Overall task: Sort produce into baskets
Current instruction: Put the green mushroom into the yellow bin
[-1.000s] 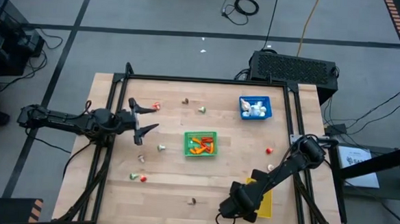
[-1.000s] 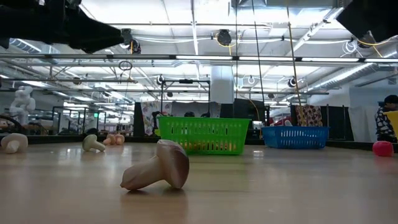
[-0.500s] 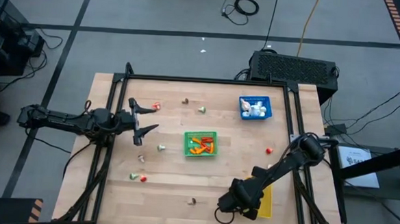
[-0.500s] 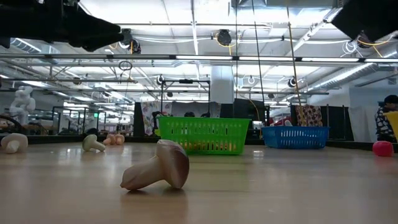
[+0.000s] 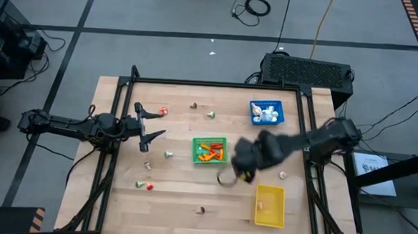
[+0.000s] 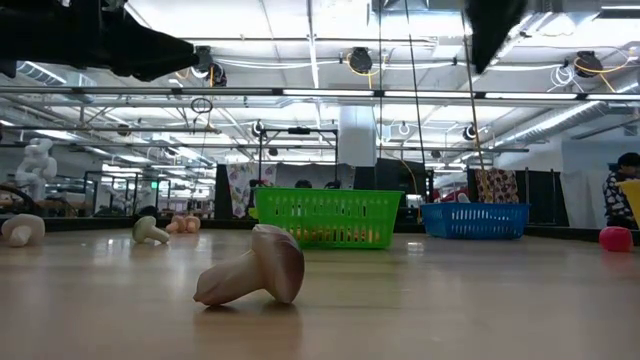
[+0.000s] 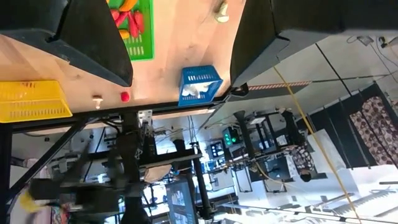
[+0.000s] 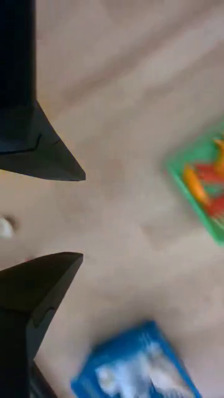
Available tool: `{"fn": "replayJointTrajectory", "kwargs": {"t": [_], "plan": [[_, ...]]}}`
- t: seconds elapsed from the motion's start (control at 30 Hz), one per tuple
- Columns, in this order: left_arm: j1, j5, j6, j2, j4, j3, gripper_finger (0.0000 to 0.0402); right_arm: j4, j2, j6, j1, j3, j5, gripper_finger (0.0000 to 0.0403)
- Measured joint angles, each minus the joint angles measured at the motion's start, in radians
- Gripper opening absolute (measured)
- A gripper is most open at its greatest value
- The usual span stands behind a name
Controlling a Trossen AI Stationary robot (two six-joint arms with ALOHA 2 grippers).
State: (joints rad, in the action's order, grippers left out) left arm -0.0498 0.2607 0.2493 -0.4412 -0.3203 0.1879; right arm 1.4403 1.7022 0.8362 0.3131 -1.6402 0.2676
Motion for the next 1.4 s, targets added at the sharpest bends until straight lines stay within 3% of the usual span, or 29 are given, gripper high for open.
{"fn": "replayJointTrajectory", "kwargs": {"t": [0.13, 0.27, 0.37, 0.47, 0.57, 0.8, 1.17, 1.4], "plan": [[0.004, 0.000, 0.001, -0.002, 0.002, 0.000, 0.0279, -0.104, 0.010, -0.250, -0.151, 0.000, -0.006, 0.0192], [0.022, 0.000, 0.000, -0.002, 0.022, 0.000, 0.0279, -0.367, 0.050, -0.537, -0.302, 0.000, -0.012, 0.0192], [0.042, 0.007, -0.006, -0.002, 0.041, 0.000, 0.0279, -0.582, 0.088, -0.639, -0.404, 0.000, -0.011, 0.0192], [0.062, 0.011, -0.008, -0.002, 0.074, 0.000, 0.0279, -0.691, 0.138, -0.648, -0.489, 0.000, -0.028, 0.0192], [0.077, 0.013, -0.021, -0.002, 0.109, 0.000, 0.0279, -0.701, 0.202, -0.633, -0.563, 0.000, -0.089, 0.0192], [0.103, 0.010, -0.034, -0.002, 0.129, 0.000, 0.0279, -0.726, 0.349, -0.569, -0.680, 0.000, -0.115, 0.0192], [0.103, 0.002, -0.033, -0.002, 0.129, 0.000, 0.0279, -0.810, 0.458, -0.541, -0.690, 0.000, -0.222, 0.0192], [0.103, 0.001, -0.033, -0.002, 0.129, 0.000, 0.0279, -0.836, 0.493, -0.533, -0.683, 0.000, -0.188, 0.0192]]}}
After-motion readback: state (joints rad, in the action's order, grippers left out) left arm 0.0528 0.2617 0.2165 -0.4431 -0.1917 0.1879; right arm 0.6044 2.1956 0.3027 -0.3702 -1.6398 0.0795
